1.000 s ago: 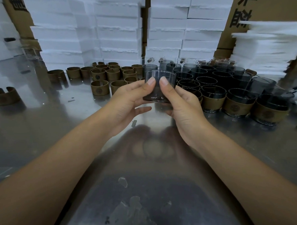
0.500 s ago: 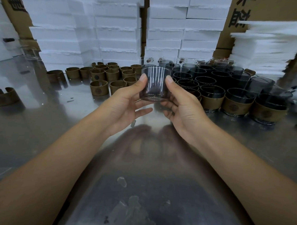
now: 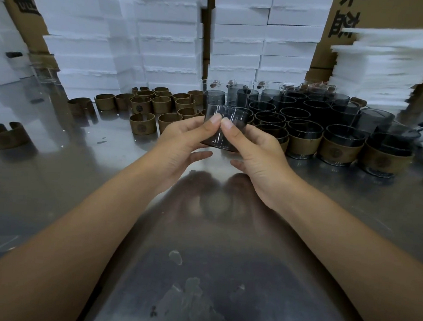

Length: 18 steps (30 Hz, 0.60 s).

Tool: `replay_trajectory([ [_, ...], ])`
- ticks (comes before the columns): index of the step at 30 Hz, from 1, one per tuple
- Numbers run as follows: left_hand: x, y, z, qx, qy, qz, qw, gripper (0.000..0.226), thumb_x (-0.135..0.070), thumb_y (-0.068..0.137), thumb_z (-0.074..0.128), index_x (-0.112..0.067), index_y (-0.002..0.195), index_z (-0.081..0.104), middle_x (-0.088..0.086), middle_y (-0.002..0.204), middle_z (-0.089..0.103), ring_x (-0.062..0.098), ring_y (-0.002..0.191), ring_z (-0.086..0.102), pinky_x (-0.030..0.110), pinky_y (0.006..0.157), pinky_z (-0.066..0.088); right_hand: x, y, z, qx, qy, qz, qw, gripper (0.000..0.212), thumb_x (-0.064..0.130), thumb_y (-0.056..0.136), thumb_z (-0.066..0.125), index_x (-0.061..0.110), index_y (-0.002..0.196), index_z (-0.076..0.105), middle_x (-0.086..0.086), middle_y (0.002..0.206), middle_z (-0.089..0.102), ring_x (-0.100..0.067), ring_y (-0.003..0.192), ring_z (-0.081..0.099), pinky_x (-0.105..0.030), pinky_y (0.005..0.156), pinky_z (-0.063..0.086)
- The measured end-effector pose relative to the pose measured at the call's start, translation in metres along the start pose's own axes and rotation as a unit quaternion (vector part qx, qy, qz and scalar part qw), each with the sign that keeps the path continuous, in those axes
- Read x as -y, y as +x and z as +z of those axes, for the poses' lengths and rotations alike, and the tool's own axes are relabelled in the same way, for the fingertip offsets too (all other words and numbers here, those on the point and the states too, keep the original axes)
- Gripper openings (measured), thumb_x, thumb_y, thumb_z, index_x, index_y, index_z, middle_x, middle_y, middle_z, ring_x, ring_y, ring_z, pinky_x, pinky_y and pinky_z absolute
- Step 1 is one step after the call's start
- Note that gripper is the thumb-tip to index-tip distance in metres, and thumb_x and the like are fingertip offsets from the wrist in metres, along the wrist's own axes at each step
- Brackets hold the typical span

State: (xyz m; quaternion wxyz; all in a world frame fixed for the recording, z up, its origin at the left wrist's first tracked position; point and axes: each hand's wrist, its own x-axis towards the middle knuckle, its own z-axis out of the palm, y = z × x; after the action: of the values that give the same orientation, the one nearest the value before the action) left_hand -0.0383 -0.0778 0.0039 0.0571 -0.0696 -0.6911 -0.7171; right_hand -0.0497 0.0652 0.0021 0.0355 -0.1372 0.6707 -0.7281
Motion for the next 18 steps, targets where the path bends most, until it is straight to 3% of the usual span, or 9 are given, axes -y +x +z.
replay_trajectory([
  [5, 0.0004, 0.0007, -0.0019, 0.003, -0.012, -0.01, 1.0, 0.037, -0.05, 0.07, 0.063, -0.022, 0.093, 0.072, -0.006, 0.094, 0.073, 0.009, 0.089, 0.067, 0.028, 0.084, 0.05, 0.0007, -0.0003, -0.003, 0.023, 0.021, 0.002, 0.999, 0.022, 0.044, 0.079, 0.067, 0.025, 0.091, 0.072, 0.013, 0.089, 0.074, 0.004, 0.079, 0.065, -0.011, 0.068, 0.045],
  [8, -0.0007, 0.0008, -0.0036, 0.016, -0.028, -0.02, 0.999, 0.042, -0.052, 0.072, 0.059, -0.023, 0.101, 0.071, -0.001, 0.104, 0.073, 0.013, 0.096, 0.067, 0.026, 0.084, 0.051, 0.0016, 0.0017, -0.004, 0.029, 0.045, 0.019, 0.998, 0.023, 0.044, 0.078, 0.068, 0.025, 0.091, 0.073, 0.009, 0.092, 0.073, -0.005, 0.085, 0.063, -0.022, 0.081, 0.046],
  [10, -0.0019, 0.0007, -0.0045, 0.022, -0.049, -0.026, 0.998, 0.041, -0.052, 0.073, 0.058, -0.024, 0.099, 0.072, -0.002, 0.101, 0.073, 0.012, 0.091, 0.067, 0.026, 0.083, 0.052, 0.0025, 0.0036, -0.0045, 0.026, 0.067, 0.038, 0.997, 0.031, 0.047, 0.069, 0.07, 0.026, 0.091, 0.072, 0.009, 0.092, 0.072, -0.01, 0.09, 0.06, -0.027, 0.086, 0.045],
  [14, -0.003, 0.0002, -0.0051, 0.031, -0.07, -0.022, 0.997, 0.037, -0.055, 0.074, 0.055, -0.027, 0.088, 0.076, -0.004, 0.094, 0.073, 0.009, 0.085, 0.067, 0.026, 0.082, 0.052, 0.0035, 0.0066, -0.0071, 0.029, 0.124, 0.075, 0.989, 0.037, 0.051, 0.055, 0.07, 0.028, 0.084, 0.07, 0.014, 0.077, 0.068, -0.011, 0.086, 0.06, -0.026, 0.081, 0.047],
  [18, -0.0032, 0.0004, -0.0061, 0.04, -0.067, -0.01, 0.997, 0.039, -0.058, 0.072, 0.057, -0.029, 0.089, 0.077, -0.004, 0.097, 0.073, 0.008, 0.087, 0.067, 0.027, 0.086, 0.052, 0.0021, 0.0074, -0.0079, 0.042, 0.134, 0.079, 0.987, 0.047, 0.053, 0.055, 0.069, 0.028, 0.094, 0.069, 0.009, 0.089, 0.068, -0.008, 0.082, 0.063, -0.026, 0.079, 0.048],
])
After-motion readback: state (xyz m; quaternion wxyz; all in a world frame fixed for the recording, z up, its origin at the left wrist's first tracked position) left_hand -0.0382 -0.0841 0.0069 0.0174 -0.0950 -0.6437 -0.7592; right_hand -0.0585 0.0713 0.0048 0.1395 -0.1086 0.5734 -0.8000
